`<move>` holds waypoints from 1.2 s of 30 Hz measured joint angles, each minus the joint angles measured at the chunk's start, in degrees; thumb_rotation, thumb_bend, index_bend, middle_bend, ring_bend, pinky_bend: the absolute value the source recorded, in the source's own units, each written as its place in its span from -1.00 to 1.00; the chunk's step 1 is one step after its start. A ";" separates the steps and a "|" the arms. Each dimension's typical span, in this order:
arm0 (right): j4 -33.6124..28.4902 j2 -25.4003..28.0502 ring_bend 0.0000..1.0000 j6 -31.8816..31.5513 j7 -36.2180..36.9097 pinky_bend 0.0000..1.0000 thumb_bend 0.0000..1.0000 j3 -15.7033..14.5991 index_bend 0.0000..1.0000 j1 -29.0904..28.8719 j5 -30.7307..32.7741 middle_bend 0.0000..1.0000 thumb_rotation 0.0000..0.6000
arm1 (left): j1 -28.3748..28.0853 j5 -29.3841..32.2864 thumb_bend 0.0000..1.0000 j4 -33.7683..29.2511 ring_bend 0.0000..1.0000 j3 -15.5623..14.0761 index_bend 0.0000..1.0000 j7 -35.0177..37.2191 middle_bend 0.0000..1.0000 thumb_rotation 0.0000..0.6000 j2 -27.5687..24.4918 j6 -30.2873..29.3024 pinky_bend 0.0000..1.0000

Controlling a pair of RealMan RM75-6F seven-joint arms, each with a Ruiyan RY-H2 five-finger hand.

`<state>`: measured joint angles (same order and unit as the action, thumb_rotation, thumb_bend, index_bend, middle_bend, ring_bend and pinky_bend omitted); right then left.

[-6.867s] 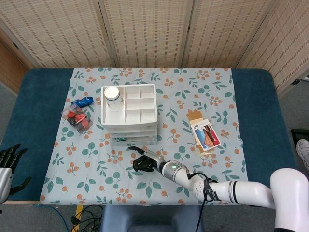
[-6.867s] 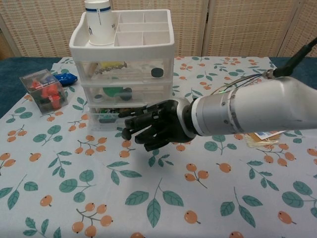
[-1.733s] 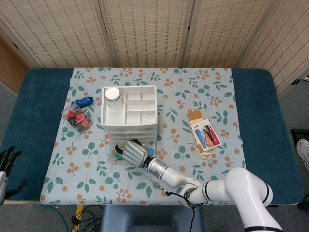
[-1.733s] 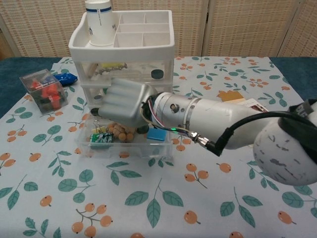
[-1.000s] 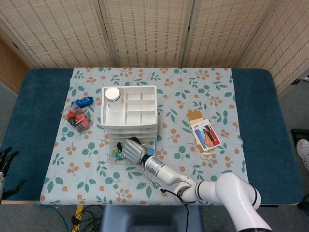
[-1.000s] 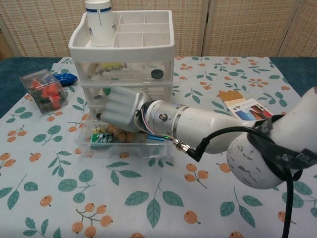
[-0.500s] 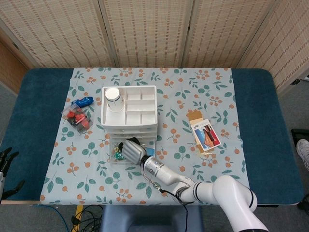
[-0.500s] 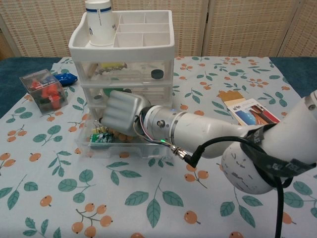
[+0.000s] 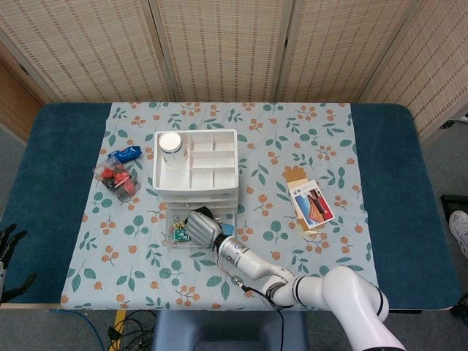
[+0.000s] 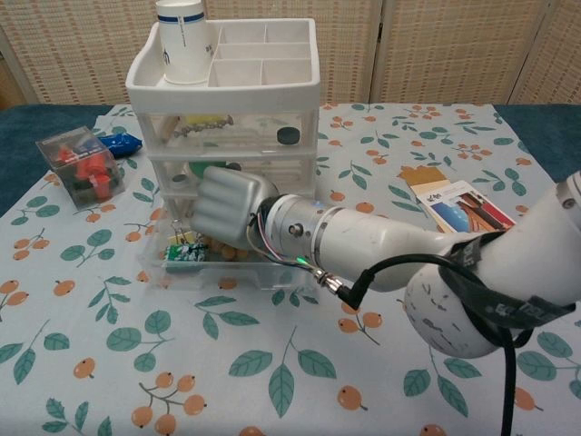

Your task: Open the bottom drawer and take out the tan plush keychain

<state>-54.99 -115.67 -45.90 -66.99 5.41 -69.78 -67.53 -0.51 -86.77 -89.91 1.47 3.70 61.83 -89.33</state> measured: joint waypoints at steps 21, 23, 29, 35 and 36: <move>-2.27 0.64 0.97 -1.21 -0.07 1.00 0.11 1.14 0.27 1.32 -0.95 0.83 1.00 | 0.29 0.28 -0.57 0.58 -0.83 0.15 -0.69 0.32 -0.83 1.00 0.24 -0.16 -0.81; -2.82 0.93 0.97 -1.68 0.16 1.00 0.11 1.28 0.27 1.44 -1.31 0.83 1.00 | 0.28 0.23 -0.57 0.57 -0.82 0.19 -0.69 0.29 -0.83 1.00 0.20 -0.23 -0.81; -6.07 2.61 0.97 -3.65 1.16 1.00 0.11 1.90 0.27 2.01 -2.54 0.83 1.00 | 0.28 0.04 -0.57 0.31 -0.82 0.34 -0.69 0.17 -0.83 1.00 -0.03 -0.53 -0.81; -12.60 6.35 0.97 -6.69 2.27 1.00 0.11 2.41 0.27 3.58 -3.74 0.83 1.00 | 0.04 -0.33 -0.57 -0.15 -0.82 0.47 -0.69 -0.17 -0.83 1.00 -0.23 -0.60 -0.81; -14.40 7.35 0.97 -7.44 2.46 1.00 0.11 2.40 0.27 4.09 -4.01 0.83 1.00 | -0.03 -0.36 -0.57 -0.23 -0.82 0.50 -0.69 -0.30 -0.83 1.00 -0.24 -0.56 -0.81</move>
<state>-69.39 -108.33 -53.34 -64.53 7.80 -65.69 -71.54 -0.54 -87.13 -90.14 1.97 3.40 61.59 -89.90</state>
